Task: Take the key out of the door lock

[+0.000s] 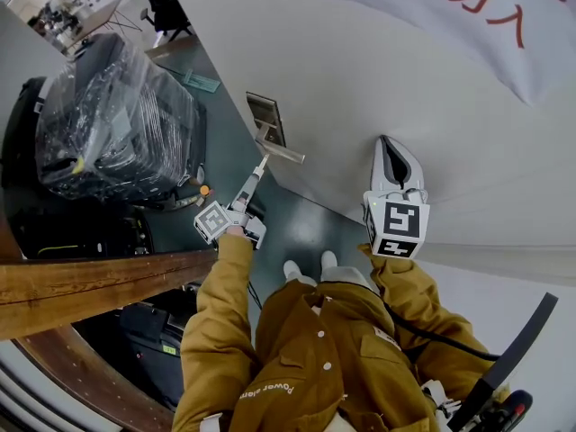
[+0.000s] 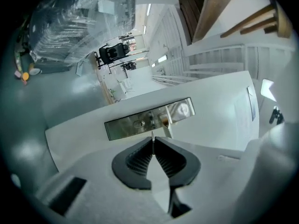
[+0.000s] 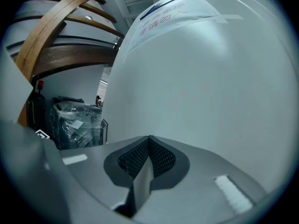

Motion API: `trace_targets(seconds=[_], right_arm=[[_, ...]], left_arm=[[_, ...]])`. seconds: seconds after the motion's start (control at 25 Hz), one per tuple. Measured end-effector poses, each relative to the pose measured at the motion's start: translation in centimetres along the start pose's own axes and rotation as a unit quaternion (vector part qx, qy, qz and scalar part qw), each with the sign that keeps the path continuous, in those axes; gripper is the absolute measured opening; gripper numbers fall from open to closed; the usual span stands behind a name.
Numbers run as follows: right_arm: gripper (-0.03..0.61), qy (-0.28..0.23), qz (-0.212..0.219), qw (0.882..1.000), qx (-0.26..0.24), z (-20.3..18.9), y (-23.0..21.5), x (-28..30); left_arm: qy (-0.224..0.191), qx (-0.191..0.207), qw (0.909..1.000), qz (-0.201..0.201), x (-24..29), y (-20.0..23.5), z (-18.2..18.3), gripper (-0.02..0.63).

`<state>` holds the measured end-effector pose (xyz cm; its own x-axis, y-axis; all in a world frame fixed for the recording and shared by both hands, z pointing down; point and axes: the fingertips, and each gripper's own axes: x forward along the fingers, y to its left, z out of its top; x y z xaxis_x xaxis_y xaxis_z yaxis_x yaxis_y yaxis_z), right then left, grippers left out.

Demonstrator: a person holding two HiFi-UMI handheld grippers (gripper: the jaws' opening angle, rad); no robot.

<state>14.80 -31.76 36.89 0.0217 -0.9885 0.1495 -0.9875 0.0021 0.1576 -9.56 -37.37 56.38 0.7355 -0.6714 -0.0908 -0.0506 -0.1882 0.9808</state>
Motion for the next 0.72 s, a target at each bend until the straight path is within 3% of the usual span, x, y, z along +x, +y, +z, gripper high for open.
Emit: trace_targets(seconds=[0.08, 0.12, 0.2, 0.28, 0.36, 0.52, 0.6, 0.72], right_arm=[[0.005, -0.015, 0.017, 1.000, -0.003, 0.3, 0.4, -0.1], [0.005, -0.022, 0.024, 0.999, -0.008, 0.5, 0.6, -0.3], [0.005, -0.041, 0.039, 0.998, -0.013, 1.0, 1.1, -0.9], [0.005, -0.065, 0.061, 0.996, -0.010, 1.5, 2.2, -1.7], [0.005, -0.074, 0.081, 0.994, -0.015, 1.5, 3.5, -2.4], [0.005, -0.072, 0.112, 0.991, -0.003, 0.5, 5.2, -3.3], [0.005, -0.069, 0.121, 0.990, 0.004, 0.1, 5.7, -3.9], [0.005, -0.053, 0.124, 0.991, 0.012, -0.8, 6.1, -4.6]], left_arm=[[0.003, 0.042, 0.9989, 0.019, -1.6, -2.0, -0.7, 0.020], [0.010, 0.087, 0.9953, 0.041, -2.7, -2.6, -0.9, 0.020], [0.028, 0.193, 0.9781, 0.072, -4.5, -4.0, -1.4, 0.020], [0.041, 0.266, 0.9614, 0.056, -4.9, -6.7, -2.6, 0.020], [0.045, 0.313, 0.9477, 0.045, -5.2, -9.5, -4.0, 0.020], [0.026, 0.354, 0.9346, 0.019, -5.4, -14.8, -6.2, 0.020], [0.018, 0.400, 0.9163, 0.018, -5.5, -16.8, -7.0, 0.020], [0.018, 0.495, 0.8680, 0.033, -5.4, -18.9, -8.2, 0.020]])
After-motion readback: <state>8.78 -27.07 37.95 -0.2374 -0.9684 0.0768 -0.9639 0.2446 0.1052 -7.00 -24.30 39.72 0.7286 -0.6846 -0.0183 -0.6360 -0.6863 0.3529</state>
